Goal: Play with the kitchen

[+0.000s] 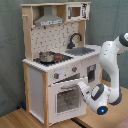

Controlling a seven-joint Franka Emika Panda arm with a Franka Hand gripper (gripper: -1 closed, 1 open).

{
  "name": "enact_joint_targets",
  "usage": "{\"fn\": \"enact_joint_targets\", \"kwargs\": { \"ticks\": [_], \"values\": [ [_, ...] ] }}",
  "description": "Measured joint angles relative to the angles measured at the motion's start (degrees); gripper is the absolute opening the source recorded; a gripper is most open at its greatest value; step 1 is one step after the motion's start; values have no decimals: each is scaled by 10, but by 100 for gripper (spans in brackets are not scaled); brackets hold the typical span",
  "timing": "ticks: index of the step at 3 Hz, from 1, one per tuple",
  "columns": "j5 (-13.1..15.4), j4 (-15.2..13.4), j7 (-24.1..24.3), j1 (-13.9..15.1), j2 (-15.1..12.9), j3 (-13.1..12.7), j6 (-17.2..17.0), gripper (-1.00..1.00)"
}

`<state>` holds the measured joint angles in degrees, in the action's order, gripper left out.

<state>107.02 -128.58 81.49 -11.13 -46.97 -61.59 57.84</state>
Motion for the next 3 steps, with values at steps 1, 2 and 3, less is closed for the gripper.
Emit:
{"fn": "enact_joint_targets", "kwargs": {
  "ticks": [1, 2, 3],
  "values": [
    [13, 0, 4, 51, 0, -7, 22, 100],
    [20, 0, 4, 102, 0, -36, 23, 100],
    [35, 1, 4, 152, 0, -61, 27, 100]
  ]
}}
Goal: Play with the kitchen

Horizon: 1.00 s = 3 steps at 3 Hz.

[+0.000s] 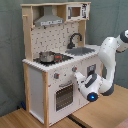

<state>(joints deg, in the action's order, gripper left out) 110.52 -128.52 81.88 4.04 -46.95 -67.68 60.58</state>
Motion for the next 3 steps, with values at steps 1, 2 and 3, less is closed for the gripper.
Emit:
{"fn": "enact_joint_targets", "kwargs": {
  "ticks": [1, 2, 3],
  "values": [
    [0, -22, -13, 2, 0, -54, -18, 100],
    [0, -35, -50, 2, 0, -98, -57, 100],
    [2, -37, -102, -1, 1, -132, -91, 100]
  ]
}}
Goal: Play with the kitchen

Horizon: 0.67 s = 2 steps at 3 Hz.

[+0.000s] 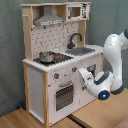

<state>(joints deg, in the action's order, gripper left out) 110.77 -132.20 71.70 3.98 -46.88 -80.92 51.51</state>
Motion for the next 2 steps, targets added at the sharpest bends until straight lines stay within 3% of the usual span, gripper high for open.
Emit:
{"fn": "enact_joint_targets", "kwargs": {
  "ticks": [2],
  "values": [
    [8, 0, -99, -6, 1, -47, -45, 100]
  ]
}}
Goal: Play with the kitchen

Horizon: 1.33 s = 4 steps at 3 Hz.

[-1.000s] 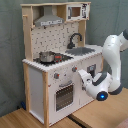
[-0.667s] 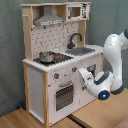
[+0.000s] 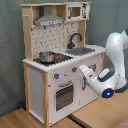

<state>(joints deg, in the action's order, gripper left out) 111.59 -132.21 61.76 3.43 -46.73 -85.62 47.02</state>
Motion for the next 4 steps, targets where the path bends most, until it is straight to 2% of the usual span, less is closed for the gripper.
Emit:
{"fn": "enact_joint_targets", "kwargs": {
  "ticks": [1, 4],
  "values": [
    [2, 0, -60, -4, 5, -14, -13, 100],
    [31, -3, -272, -22, 26, -17, -12, 100]
  ]
}}
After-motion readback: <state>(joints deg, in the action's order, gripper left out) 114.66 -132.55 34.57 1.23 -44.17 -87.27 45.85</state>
